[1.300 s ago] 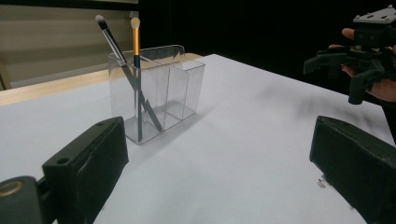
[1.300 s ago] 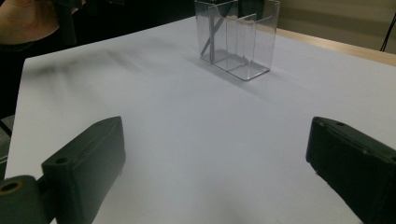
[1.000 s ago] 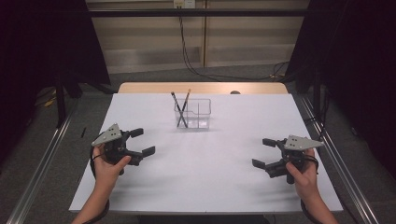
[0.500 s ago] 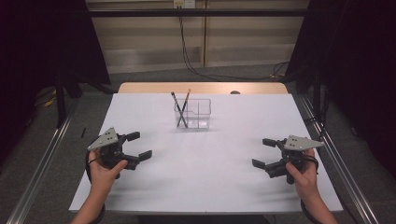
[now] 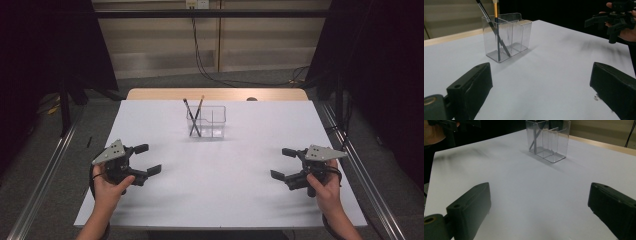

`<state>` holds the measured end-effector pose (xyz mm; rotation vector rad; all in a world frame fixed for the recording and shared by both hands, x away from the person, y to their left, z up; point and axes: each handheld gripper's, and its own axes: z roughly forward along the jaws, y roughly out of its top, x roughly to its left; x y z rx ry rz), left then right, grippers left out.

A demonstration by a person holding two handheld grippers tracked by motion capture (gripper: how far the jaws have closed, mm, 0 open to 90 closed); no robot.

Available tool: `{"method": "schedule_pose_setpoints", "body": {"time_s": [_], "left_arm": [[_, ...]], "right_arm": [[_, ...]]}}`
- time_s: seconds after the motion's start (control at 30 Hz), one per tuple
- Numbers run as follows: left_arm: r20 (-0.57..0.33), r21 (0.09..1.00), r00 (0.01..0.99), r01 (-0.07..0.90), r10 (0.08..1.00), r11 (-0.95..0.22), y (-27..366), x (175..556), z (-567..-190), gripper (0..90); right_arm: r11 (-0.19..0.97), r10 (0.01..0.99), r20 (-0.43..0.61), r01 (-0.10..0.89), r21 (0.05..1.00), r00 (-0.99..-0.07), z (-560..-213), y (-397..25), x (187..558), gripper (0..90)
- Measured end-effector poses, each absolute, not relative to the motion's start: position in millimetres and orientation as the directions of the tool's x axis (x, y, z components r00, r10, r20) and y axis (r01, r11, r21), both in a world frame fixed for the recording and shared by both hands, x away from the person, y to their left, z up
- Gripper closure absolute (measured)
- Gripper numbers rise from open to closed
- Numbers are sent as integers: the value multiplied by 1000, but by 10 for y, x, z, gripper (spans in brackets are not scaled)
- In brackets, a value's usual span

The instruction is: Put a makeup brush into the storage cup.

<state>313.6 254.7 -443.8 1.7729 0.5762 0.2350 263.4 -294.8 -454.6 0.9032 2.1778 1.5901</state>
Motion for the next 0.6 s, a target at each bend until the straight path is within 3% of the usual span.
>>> {"method": "schedule_pose_setpoints", "body": {"time_s": [0.6], "left_arm": [[-148,948,856,266,495,-177,2559,3117,-4482,45]], "right_arm": [[191,649,117,311,931,-751,-4554,-2966,2642,39]]}}
